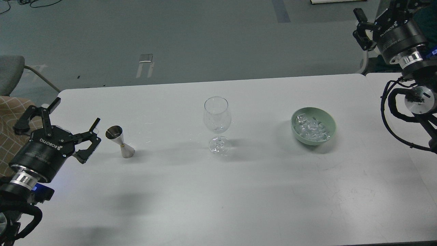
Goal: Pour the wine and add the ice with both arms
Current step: 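Lower the left gripper toward the silver jigger, then close the left gripper on the silver jigger and lift it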
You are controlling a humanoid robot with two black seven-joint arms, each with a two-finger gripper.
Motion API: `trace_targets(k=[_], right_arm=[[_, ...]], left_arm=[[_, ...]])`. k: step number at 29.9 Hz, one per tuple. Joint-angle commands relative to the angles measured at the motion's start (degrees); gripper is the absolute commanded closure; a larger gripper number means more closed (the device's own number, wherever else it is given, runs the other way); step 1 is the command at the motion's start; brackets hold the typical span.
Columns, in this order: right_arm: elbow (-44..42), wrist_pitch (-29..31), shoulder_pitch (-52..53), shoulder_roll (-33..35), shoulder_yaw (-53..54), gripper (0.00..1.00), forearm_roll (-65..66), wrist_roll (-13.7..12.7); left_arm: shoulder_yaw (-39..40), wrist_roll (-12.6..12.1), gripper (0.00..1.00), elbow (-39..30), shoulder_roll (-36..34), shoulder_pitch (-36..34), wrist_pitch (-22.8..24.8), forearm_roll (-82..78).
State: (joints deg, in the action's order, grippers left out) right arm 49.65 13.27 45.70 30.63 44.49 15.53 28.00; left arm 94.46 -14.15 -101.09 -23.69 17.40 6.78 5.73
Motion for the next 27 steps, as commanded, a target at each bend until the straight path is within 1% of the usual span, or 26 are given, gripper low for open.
trace_targets(k=[1, 3, 5, 6, 7, 12, 15, 17, 23, 27], right_arm=[[0.0, -0.1, 0.0, 0.0, -0.8, 0.00, -0.1, 0.0], [0.0, -0.2, 0.0, 0.0, -0.9, 0.00, -0.1, 0.0], [0.0, -0.1, 0.0, 0.1, -0.9, 0.00, -0.1, 0.0], [-0.1, -0.2, 0.0, 0.1, -0.9, 0.00, -0.1, 0.0], [-0.1, -0.2, 0.0, 0.1, -0.9, 0.00, -0.1, 0.0], [-0.1, -0.2, 0.1, 0.0, -1.0, 0.00, -0.1, 0.0], [-0.1, -0.2, 0.0, 0.1, -1.1, 0.00, -0.1, 0.0], [-0.2, -0.1, -0.1, 0.1, -1.1, 0.00, -0.1, 0.0], [-0.1, -0.2, 0.0, 0.1, -1.2, 0.00, -0.1, 0.0], [-0.1, -0.3, 0.0, 0.1, -1.9, 0.00, -0.1, 0.0]], left_arm=[[0.1, -1.9, 0.03, 0.0, 3.1, 1.2, 0.1, 0.6], [0.1, -4.9, 0.02, 0.0, 7.3, 1.4, -0.3, 0.7], [0.0, -6.2, 0.02, 0.4, 10.5, 1.5, -0.8, 0.5], [-0.1, -6.3, 0.02, 1.1, 12.0, 1.6, -1.2, 0.2], [-0.1, -6.3, 0.02, 1.1, 12.0, 1.6, -1.2, 0.2], [-0.2, -6.2, 0.02, 5.7, 16.4, 1.2, -1.9, -0.4], [0.2, -5.4, 0.02, 8.2, 18.0, 0.7, -1.9, -1.0], [1.6, -4.5, 0.02, 11.2, 20.7, 0.4, -1.9, -1.1], [2.4, -4.0, 0.02, 13.4, 21.5, -0.6, -1.9, -1.1], [2.7, -2.6, 0.02, 16.6, 23.2, -3.5, -2.2, -1.2]])
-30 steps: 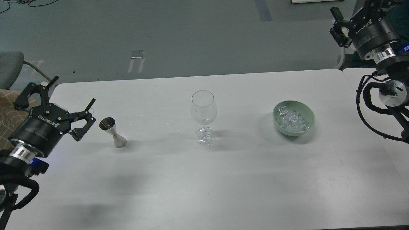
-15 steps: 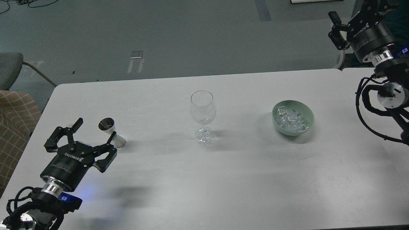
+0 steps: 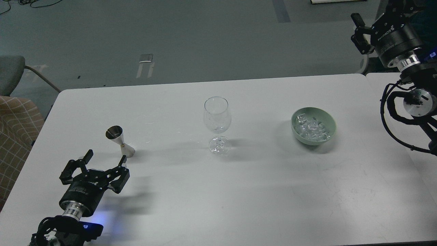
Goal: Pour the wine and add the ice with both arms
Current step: 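Close the left gripper on the silver jigger and lift it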
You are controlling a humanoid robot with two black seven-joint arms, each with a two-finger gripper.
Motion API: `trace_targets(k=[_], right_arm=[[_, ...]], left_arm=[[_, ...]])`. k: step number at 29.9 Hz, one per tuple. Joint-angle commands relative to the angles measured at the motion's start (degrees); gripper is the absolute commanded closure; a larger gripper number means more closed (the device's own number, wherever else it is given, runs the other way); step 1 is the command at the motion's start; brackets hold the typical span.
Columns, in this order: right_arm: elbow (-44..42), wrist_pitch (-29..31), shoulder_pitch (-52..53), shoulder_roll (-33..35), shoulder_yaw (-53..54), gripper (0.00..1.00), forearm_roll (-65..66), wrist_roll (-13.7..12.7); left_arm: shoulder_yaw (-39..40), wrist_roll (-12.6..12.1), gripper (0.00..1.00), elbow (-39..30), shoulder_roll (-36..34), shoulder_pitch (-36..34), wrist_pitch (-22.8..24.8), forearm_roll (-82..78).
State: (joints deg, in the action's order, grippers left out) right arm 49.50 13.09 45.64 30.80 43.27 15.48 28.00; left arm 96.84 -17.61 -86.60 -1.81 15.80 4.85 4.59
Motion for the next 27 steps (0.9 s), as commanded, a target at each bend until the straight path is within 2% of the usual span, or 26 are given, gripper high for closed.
trace_targets(k=[1, 9, 27], right_arm=[[0.1, -0.2, 0.2, 0.1, -1.1, 0.00, 0.0, 0.0], [0.1, -0.3, 0.2, 0.3, -1.3, 0.00, 0.0, 0.0], [-0.2, -0.3, 0.4, 0.1, -1.3, 0.00, 0.0, 0.0]], left_arm=[[1.2, 1.0, 0.02, 3.4, 1.8, -3.3, -0.5, -0.8], [2.4, 1.6, 0.02, 9.2, 1.8, -9.6, -2.0, -5.0], [2.2, 1.8, 0.02, 12.9, 1.8, -12.5, -1.9, -7.3]])
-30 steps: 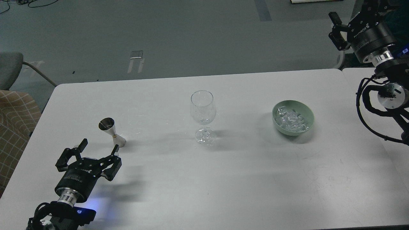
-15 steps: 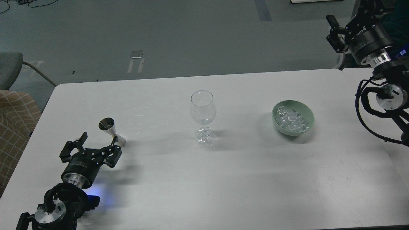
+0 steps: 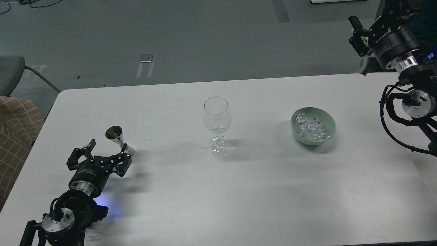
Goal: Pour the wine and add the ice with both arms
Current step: 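Close the left gripper on the silver jigger and lift it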
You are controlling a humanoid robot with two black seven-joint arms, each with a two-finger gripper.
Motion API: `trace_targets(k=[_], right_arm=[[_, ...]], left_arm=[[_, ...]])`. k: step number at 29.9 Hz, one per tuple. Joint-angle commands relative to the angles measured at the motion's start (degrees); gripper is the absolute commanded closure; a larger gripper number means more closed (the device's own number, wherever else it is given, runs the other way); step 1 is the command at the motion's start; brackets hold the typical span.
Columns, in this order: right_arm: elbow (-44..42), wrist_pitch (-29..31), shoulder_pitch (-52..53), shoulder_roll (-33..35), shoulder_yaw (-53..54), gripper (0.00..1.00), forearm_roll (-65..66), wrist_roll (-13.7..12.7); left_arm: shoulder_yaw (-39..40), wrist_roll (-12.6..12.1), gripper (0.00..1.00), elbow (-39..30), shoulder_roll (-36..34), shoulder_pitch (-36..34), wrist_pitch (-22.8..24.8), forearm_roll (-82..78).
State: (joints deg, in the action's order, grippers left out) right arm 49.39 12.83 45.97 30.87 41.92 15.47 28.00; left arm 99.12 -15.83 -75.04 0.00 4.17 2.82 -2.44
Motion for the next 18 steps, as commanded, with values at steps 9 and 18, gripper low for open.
trace_targets(k=[9, 18], right_arm=[[-0.1, 0.0, -0.2, 0.2, 0.0, 0.00, 0.0, 0.0], [-0.1, -0.1, -0.2, 0.2, 0.0, 0.00, 0.0, 0.0]], left_arm=[[-0.2, 0.0, 0.02, 4.3, 0.0, -3.3, 0.3, -1.0], [-0.8, 0.0, 0.02, 5.4, 0.0, -5.0, 0.0, -1.0]])
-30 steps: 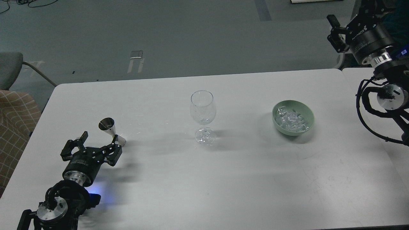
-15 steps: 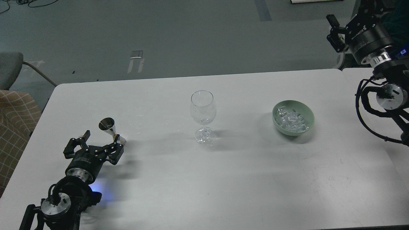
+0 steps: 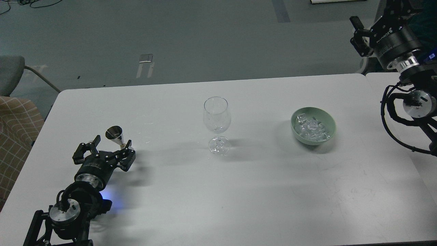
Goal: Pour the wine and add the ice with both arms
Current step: 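Close the left gripper on the silver jigger and lift it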
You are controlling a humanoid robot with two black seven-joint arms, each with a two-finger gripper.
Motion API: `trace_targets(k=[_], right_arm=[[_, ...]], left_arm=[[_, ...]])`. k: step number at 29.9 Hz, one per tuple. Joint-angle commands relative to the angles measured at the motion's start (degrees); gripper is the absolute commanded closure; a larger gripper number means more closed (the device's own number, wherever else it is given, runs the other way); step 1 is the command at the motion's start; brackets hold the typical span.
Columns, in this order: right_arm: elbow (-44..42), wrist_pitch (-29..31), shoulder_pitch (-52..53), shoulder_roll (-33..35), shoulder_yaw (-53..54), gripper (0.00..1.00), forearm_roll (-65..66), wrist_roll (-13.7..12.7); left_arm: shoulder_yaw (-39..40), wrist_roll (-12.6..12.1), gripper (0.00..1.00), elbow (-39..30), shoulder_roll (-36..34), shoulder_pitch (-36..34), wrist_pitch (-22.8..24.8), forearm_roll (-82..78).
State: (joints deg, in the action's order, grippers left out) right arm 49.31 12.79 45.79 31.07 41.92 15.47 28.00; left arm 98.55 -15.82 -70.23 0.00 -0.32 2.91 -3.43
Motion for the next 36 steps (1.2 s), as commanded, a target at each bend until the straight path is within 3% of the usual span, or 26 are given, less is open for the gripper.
trace_targets(k=[1, 8, 10, 18, 33, 34, 36], right_arm=[[0.0, 0.0, 0.0, 0.0, 0.0, 0.00, 0.0, 0.0], [0.0, 0.0, 0.0, 0.0, 0.0, 0.00, 0.0, 0.0], [0.0, 0.0, 0.0, 0.0, 0.0, 0.00, 0.0, 0.0], [0.1, 0.0, -0.1, 0.1, 0.0, 0.00, 0.0, 0.0], [0.0, -0.1, -0.1, 0.2, 0.0, 0.00, 0.0, 0.0], [0.1, -0.1, -0.1, 0.1, 0.0, 0.00, 0.0, 0.0], [0.1, -0.2, -0.1, 0.1, 0.0, 0.00, 0.0, 0.0]], left_arm=[[-0.2, 0.0, 0.02, 1.2, 0.0, -0.7, -0.1, 0.0], [-0.2, -0.1, 0.08, 1.9, 0.0, -1.4, -0.3, 0.0], [-0.3, -0.1, 0.22, 2.0, 0.0, -1.8, -0.4, 0.0], [-1.7, 0.0, 0.52, 2.8, 0.0, -2.9, -0.7, -0.1], [-1.9, -0.4, 0.69, 3.4, 0.0, -3.4, 0.1, -1.1], [-1.9, -0.4, 0.72, 3.4, 0.0, -3.4, 0.2, -1.1], [-1.9, -0.9, 0.88, 3.4, 0.0, -3.4, 0.6, -1.0]])
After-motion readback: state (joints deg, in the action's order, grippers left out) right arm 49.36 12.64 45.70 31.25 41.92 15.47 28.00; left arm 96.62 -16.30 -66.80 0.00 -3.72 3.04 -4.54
